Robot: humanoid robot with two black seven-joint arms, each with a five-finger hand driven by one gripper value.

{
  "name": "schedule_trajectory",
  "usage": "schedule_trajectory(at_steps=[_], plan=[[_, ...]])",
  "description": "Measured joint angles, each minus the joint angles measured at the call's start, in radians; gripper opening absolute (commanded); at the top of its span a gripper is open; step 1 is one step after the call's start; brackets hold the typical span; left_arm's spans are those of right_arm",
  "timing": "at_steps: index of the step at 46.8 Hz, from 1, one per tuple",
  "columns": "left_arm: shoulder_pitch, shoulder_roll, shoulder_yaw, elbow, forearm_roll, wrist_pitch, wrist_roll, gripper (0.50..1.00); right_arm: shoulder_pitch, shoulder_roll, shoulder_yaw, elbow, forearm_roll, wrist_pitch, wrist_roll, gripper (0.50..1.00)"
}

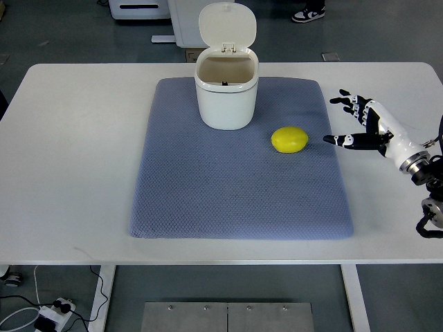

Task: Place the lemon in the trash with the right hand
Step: 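Move the open right hand toward the yellow lemon on the mat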

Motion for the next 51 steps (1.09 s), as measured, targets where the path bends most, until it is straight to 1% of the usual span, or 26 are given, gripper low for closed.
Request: schedule_trajectory(at_steps=[6, 14, 19, 26, 36, 46, 51], plan=[[0.000, 0.000, 0.000, 0.000, 0.000, 0.000, 0.000, 1.000, 0.020, 0.018, -0.064, 0.019, -0.003, -0.073, 0.000, 1.000], [0.000, 0.000, 0.000, 0.000, 0.000, 0.000, 0.000, 1.000, 0.065, 0.064, -0.142, 0.027, -0.005, -0.135, 0.000, 1.000], [0.000, 0.000, 0.000, 0.000, 0.000, 0.000, 0.000, 1.000, 0.084, 0.087, -0.172, 0.025, -0.005, -0.158, 0.000, 1.000], [0.000, 0.000, 0.000, 0.000, 0.000, 0.000, 0.000, 1.000, 0.110, 0.106, -0.191, 0.022, -0.006, -0.180, -0.020, 1.000], [0.000, 0.000, 0.000, 0.000, 0.000, 0.000, 0.000, 1.000, 0.138, 0.116, -0.221, 0.007, -0.006, -0.186, -0.040, 1.000], [0.000, 0.000, 0.000, 0.000, 0.000, 0.000, 0.000, 1.000, 0.152, 0.116, -0.238, 0.000, -0.007, -0.186, -0.042, 1.000], [0.000, 0.000, 0.000, 0.000, 0.000, 0.000, 0.000, 1.000, 0.152, 0.125, -0.252, -0.023, -0.006, -0.186, -0.045, 1.000]])
